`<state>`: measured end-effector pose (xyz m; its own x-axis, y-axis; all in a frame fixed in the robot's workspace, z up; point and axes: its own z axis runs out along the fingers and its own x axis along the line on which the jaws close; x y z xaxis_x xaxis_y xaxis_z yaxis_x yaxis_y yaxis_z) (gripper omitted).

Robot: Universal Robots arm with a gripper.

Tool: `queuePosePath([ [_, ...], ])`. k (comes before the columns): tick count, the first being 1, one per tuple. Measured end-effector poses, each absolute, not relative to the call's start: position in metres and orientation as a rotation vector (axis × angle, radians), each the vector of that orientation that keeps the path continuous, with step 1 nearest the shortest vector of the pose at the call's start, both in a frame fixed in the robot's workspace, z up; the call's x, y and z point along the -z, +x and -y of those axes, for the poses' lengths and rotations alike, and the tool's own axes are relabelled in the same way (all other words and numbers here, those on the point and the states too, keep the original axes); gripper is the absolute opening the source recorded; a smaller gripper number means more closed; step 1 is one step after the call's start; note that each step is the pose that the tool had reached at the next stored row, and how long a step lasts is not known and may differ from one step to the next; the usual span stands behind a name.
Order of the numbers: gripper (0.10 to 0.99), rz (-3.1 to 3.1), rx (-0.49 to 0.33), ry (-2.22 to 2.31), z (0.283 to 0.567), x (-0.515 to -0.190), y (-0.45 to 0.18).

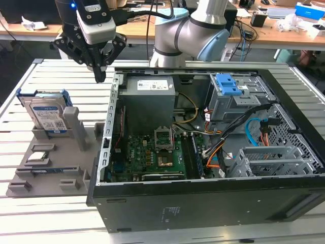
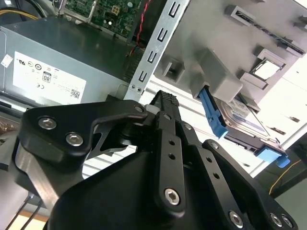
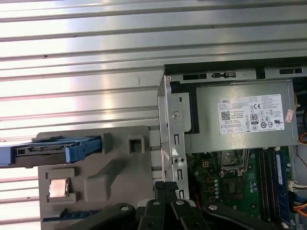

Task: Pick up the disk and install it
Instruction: 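Reach for the disk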

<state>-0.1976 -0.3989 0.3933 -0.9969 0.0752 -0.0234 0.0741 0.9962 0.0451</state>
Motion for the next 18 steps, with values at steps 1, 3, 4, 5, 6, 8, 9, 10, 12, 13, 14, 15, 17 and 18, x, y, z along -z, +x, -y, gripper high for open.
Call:
queuePosePath([
  [1,0.106,-3.114,-0.069,0.117,0.399,-0.393,-0.199],
  [3,0.106,-3.114,-0.069,0.117,0.399,-0.393,-0.203],
  [4,0.106,-3.114,-0.069,0.117,0.399,-0.393,-0.204],
  [5,0.106,-3.114,-0.069,0.117,0.399,-0.393,-0.206],
  [6,0.106,-3.114,-0.069,0.117,0.399,-0.393,-0.208],
  [8,0.106,-3.114,-0.069,0.117,0.399,-0.393,-0.212],
  [9,0.106,-3.114,-0.069,0.117,0.399,-0.393,-0.214],
  [10,0.106,-3.114,-0.069,0.117,0.399,-0.393,-0.215],
  [12,0.106,-3.114,-0.069,0.117,0.399,-0.393,-0.218],
  [13,0.106,-3.114,-0.069,0.117,0.399,-0.393,-0.219],
  [14,0.106,-3.114,-0.069,0.117,0.399,-0.393,-0.221],
  [15,0.106,-3.114,-0.069,0.116,0.399,-0.393,-0.222],
  [17,0.106,-3.114,-0.069,0.117,0.399,-0.393,-0.225],
  [18,0.106,-3.114,-0.069,0.117,0.399,-0.393,-0.226],
])
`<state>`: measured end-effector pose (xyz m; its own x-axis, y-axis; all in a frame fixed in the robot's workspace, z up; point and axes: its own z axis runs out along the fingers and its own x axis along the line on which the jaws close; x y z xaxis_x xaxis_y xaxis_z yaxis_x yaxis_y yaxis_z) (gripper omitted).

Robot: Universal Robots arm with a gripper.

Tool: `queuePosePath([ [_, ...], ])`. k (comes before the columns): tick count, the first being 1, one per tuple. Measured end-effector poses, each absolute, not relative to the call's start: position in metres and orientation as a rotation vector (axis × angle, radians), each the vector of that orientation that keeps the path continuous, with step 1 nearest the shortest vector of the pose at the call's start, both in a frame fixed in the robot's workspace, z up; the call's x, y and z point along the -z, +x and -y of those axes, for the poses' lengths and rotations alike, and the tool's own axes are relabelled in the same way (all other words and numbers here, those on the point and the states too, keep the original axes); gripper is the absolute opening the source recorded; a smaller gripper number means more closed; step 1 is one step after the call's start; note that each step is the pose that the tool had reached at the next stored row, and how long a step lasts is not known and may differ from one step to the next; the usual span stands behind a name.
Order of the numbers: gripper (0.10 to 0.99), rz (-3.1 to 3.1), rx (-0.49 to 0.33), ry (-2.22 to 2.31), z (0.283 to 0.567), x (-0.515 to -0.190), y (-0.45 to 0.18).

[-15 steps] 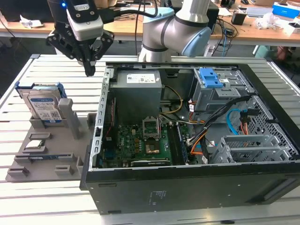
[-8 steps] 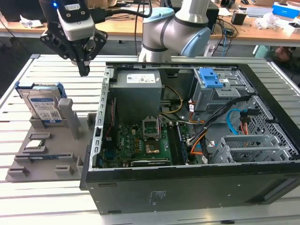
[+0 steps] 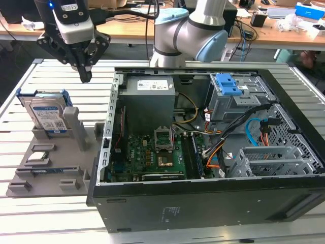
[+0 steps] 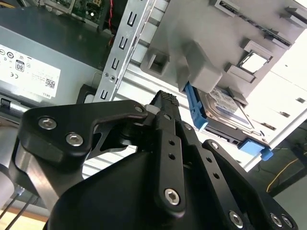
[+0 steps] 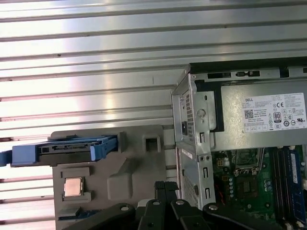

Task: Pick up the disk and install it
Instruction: 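Reach for the disk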

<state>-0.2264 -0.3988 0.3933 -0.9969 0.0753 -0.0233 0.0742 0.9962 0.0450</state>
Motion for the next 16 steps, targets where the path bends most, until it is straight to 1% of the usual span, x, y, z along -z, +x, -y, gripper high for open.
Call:
queuePosePath([
  [16,0.106,-3.114,-0.069,0.117,0.399,-0.393,-0.26],
])
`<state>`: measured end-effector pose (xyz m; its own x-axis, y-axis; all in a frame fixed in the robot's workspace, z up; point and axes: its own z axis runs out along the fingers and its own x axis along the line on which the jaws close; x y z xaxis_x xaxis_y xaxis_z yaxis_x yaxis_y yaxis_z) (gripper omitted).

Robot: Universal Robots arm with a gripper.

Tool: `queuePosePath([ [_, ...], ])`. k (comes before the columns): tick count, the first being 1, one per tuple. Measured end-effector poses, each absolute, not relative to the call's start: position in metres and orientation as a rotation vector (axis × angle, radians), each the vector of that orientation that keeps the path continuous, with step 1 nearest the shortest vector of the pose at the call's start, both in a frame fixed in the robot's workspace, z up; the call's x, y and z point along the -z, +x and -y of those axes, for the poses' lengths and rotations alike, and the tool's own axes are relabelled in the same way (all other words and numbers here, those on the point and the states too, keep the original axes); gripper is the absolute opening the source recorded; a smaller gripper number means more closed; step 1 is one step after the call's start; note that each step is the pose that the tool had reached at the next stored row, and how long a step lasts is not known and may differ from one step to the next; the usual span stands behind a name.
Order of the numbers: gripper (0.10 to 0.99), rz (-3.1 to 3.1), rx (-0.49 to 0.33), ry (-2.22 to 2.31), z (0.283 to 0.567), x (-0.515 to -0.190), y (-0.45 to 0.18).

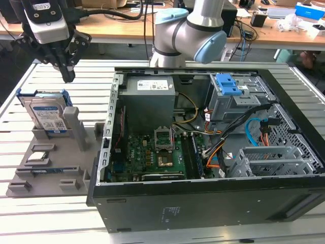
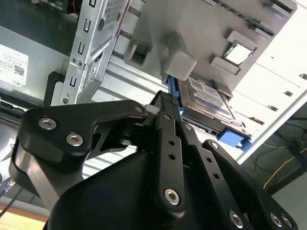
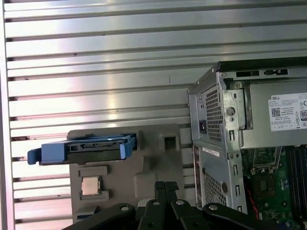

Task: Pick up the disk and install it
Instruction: 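Reach for the disk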

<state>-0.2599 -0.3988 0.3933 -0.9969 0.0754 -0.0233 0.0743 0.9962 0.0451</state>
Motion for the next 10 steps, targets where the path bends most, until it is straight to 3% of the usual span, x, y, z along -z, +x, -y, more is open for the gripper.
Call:
queuePosePath([
  [10,0.106,-3.114,-0.069,0.117,0.399,-0.393,-0.276],
])
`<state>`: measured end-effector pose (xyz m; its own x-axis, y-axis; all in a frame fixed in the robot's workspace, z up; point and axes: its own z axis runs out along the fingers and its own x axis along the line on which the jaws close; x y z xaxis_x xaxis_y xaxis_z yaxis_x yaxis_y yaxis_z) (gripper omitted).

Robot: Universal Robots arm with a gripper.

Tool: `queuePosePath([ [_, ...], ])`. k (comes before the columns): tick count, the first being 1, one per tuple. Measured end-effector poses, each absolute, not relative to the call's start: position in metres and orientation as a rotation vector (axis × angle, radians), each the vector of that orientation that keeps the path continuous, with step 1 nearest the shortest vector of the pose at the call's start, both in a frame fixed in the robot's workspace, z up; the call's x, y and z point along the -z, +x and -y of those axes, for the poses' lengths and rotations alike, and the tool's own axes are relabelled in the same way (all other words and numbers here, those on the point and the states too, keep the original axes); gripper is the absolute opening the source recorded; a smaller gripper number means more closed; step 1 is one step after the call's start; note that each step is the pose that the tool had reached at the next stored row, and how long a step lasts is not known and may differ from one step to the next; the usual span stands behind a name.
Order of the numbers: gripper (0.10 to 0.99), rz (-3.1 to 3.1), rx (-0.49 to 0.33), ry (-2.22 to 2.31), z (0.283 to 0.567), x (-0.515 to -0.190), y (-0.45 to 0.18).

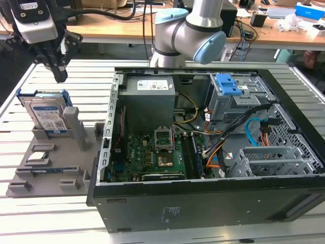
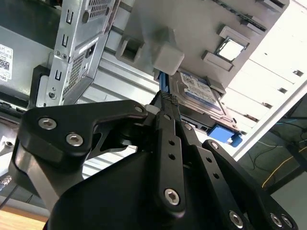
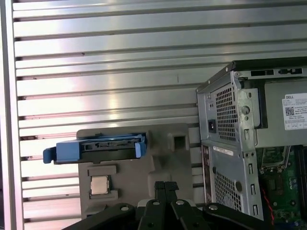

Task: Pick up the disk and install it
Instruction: 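Reach for the disk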

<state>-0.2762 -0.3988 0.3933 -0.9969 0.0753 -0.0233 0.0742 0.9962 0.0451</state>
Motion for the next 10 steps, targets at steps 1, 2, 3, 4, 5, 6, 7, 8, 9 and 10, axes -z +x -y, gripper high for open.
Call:
queuePosePath([
  [1,0.106,-3.114,-0.069,0.117,0.399,-0.393,-0.277],
  [2,0.106,-3.114,-0.069,0.117,0.399,-0.393,-0.278],
  [3,0.106,-3.114,-0.069,0.117,0.399,-0.393,-0.28],
  [4,0.106,-3.114,-0.069,0.117,0.399,-0.393,-0.282],
  [5,0.106,-3.114,-0.069,0.117,0.399,-0.393,-0.284],
  [6,0.106,-3.114,-0.069,0.117,0.399,-0.393,-0.285],
  [7,0.106,-3.114,-0.069,0.117,0.399,-0.393,-0.287],
  [8,0.106,-3.114,-0.069,0.117,0.399,-0.393,-0.288],
  [9,0.106,-3.114,-0.069,0.117,0.399,-0.393,-0.29],
  [10,0.106,-3.114,-0.069,0.117,0.399,-0.393,-0.292],
])
